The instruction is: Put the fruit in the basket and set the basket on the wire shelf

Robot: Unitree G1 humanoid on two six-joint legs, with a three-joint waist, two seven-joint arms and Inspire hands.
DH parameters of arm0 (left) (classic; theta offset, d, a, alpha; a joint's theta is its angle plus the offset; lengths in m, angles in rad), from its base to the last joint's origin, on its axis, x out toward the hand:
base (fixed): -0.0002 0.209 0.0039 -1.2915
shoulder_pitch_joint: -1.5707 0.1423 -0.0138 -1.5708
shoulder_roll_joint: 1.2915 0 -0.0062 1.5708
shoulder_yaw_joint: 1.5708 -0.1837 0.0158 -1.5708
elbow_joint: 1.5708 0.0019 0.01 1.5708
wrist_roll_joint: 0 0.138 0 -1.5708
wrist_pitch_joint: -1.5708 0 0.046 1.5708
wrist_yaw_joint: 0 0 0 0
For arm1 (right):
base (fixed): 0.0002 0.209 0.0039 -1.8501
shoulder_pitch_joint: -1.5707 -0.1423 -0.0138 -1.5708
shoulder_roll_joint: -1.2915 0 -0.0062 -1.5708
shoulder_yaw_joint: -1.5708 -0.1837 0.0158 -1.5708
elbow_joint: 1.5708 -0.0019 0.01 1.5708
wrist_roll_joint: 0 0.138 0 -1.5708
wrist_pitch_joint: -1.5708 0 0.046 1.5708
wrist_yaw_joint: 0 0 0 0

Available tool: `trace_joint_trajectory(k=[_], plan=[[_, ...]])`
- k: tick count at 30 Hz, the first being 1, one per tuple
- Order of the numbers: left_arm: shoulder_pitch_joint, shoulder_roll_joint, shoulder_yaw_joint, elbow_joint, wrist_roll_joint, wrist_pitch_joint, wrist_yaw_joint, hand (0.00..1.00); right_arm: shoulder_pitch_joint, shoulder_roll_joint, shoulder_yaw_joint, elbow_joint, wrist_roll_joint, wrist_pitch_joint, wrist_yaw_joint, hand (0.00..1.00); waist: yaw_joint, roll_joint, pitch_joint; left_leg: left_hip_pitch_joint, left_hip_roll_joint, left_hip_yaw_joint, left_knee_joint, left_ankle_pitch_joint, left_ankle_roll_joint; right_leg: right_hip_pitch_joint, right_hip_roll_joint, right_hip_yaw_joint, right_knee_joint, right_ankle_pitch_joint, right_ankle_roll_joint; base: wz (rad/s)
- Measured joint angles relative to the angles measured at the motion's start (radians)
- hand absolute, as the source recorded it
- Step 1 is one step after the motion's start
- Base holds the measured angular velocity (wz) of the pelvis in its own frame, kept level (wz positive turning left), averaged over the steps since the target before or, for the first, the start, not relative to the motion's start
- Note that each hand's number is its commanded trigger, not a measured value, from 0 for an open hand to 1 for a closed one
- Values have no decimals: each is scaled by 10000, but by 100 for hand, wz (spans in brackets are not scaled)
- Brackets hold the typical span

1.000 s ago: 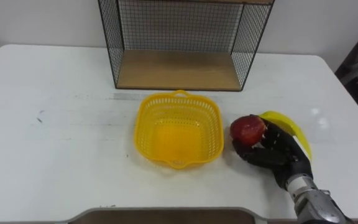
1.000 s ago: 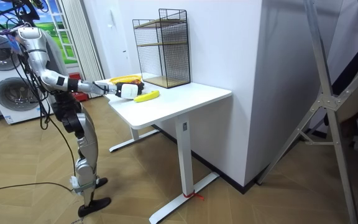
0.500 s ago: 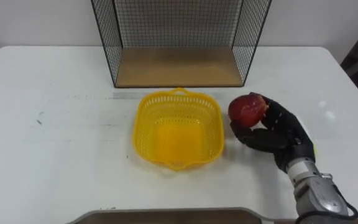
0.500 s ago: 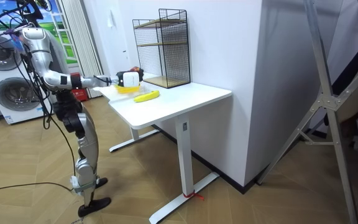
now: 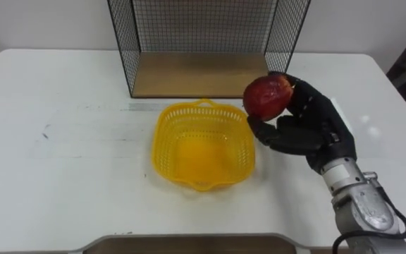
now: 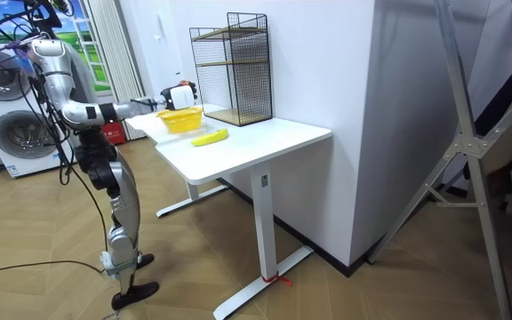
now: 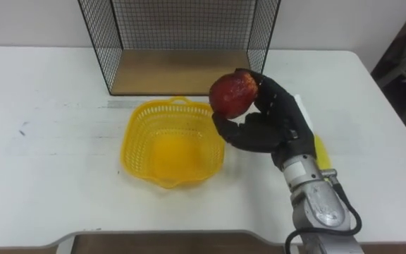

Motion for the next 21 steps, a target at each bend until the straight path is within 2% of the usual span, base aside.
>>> trace_joint_trajectory(k=[4, 9, 10, 11, 15, 21], plan=[[-4, 25, -174, 4, -7, 5, -1, 0, -71, 4, 319, -166, -1711, 110, 49, 100, 69, -99, -42, 24, 9, 41, -14, 0, 0, -19, 8, 99, -6, 0, 0, -8], [-40, 106, -384, 2, -33, 20, -9, 0, -162, 11, 665, -206, -2798, 422, 313, 100, 92, -341, 50, -6, 5, 52, -13, 0, 1, -38, 2, 94, 1, 0, 0, 0], [-41, 116, -417, 2, -46, 23, -10, 0, -169, 11, 666, -211, -2836, 450, 326, 71, 92, -359, 46, -19, 5, 52, -12, 0, 1, -52, 1, 93, 5, 0, 0, 0], [-46, 121, -459, 2, -55, 24, -12, 0, -191, 11, 668, -214, -2946, 486, 350, 0, 104, -391, 39, -34, 4, 49, -9, 0, 1, -64, 0, 89, 5, 0, 0, 0], [-88, 122, -481, 13, -206, 23, -9, 0, -216, 11, 741, -219, -3317, 488, 357, 0, 122, -457, 35, -29, 2, 27, -7, 0, 1, -54, -2, 90, 4, 1, -1, 0], [-128, 132, -573, 6, -214, 20, -3, 0, -217, 10, 746, -230, -3535, 488, 329, 0, 115, -442, 44, -31, 3, 21, -6, 0, 1, -49, -2, 77, 4, 1, -1, 0]])
